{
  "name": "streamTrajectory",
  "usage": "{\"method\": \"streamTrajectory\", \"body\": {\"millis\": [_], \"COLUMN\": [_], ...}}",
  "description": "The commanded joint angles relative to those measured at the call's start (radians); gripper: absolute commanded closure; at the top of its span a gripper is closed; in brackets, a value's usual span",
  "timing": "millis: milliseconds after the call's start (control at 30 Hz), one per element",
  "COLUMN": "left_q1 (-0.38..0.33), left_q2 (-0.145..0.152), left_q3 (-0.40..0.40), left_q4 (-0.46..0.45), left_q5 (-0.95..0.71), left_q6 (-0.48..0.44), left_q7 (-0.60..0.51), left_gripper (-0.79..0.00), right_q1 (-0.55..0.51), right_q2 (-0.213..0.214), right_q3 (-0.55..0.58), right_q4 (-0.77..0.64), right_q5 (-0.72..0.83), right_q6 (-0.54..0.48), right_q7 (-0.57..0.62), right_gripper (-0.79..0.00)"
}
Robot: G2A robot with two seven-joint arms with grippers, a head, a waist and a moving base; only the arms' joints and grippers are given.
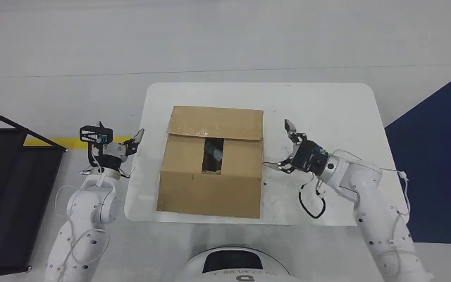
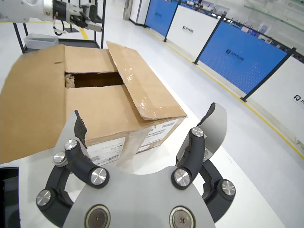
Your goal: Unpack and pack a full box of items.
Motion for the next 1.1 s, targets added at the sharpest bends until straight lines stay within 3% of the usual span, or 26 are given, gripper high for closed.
{"method": "streamTrajectory", "body": {"millis": [0,167,367,667,867,1067], "left_q1": [0.000,0.000,0.000,0.000,0.000,0.000], "left_q2": [0.000,0.000,0.000,0.000,0.000,0.000], "left_q3": [0.000,0.000,0.000,0.000,0.000,0.000], "left_q4": [0.000,0.000,0.000,0.000,0.000,0.000], "left_q5": [0.000,0.000,0.000,0.000,0.000,0.000], "left_q6": [0.000,0.000,0.000,0.000,0.000,0.000], "left_q7": [0.000,0.000,0.000,0.000,0.000,0.000], "left_gripper": [-0.785,-0.785,-0.785,-0.785,-0.785,-0.785], "right_q1": [0.059,0.157,0.182,0.223,0.369,0.573], "right_q2": [-0.008,-0.025,-0.033,-0.056,-0.084,-0.134], "right_q3": [-0.048,-0.124,-0.144,-0.160,-0.222,-0.336], "right_q4": [0.042,0.146,0.155,0.154,0.241,0.461], "right_q5": [0.006,0.067,0.073,0.167,0.277,0.337], "right_q6": [0.028,0.062,0.163,0.367,0.422,0.552], "right_q7": [0.083,0.182,0.243,0.186,0.265,0.376], "right_gripper": [-0.785,-0.785,-0.785,-0.785,-0.785,-0.785]}}
